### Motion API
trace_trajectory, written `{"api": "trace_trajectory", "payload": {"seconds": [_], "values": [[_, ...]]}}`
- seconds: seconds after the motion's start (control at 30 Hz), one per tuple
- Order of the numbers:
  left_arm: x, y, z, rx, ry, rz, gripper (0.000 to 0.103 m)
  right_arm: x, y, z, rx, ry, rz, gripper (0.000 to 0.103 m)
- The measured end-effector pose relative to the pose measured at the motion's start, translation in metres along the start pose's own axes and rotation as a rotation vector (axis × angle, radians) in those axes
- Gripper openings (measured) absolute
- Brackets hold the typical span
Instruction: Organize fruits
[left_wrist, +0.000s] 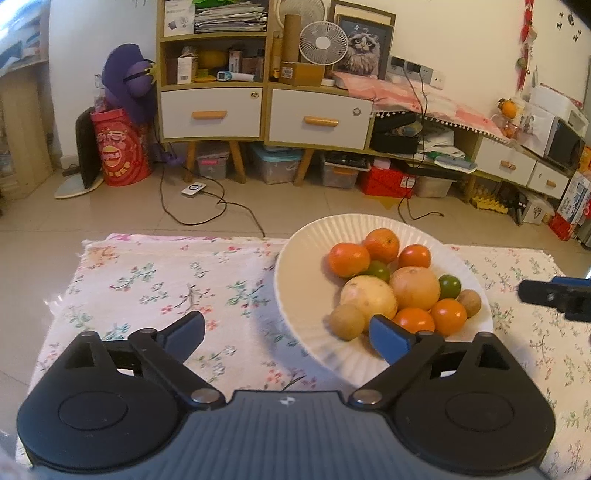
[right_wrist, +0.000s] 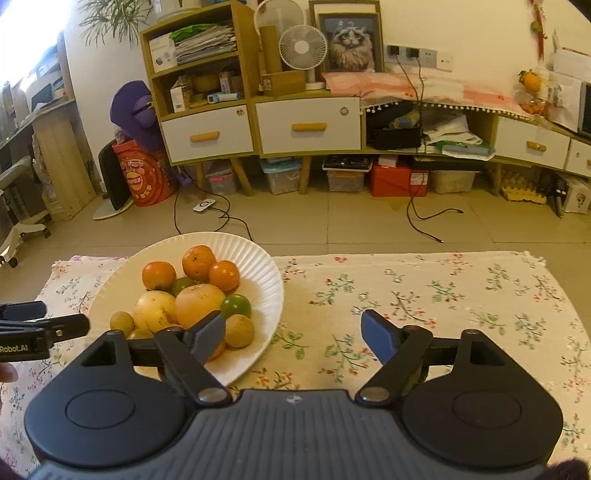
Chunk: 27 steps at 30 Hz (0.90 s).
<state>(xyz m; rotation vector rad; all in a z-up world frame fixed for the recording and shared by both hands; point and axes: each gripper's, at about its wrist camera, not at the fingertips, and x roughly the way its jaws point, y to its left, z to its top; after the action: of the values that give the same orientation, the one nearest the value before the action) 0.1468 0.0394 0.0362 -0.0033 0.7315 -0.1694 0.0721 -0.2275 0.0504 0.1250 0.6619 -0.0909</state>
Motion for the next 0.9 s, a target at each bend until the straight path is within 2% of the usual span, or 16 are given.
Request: {"api": "trace_trajectory", "payload": {"seconds": [0.23,0.9], "values": [[-0.014,0.008,-0.009,-0.001,0.026,0.029,0.084,-0.013,-0.007,-0.005,0.008,0.008,-0.027,0.087],[-0.063,0.007,-0.036,0.003,0.114,0.064,0.084,-0.048,0.005,-0.026,-0.002,0.091,-0.059,0.093]]}}
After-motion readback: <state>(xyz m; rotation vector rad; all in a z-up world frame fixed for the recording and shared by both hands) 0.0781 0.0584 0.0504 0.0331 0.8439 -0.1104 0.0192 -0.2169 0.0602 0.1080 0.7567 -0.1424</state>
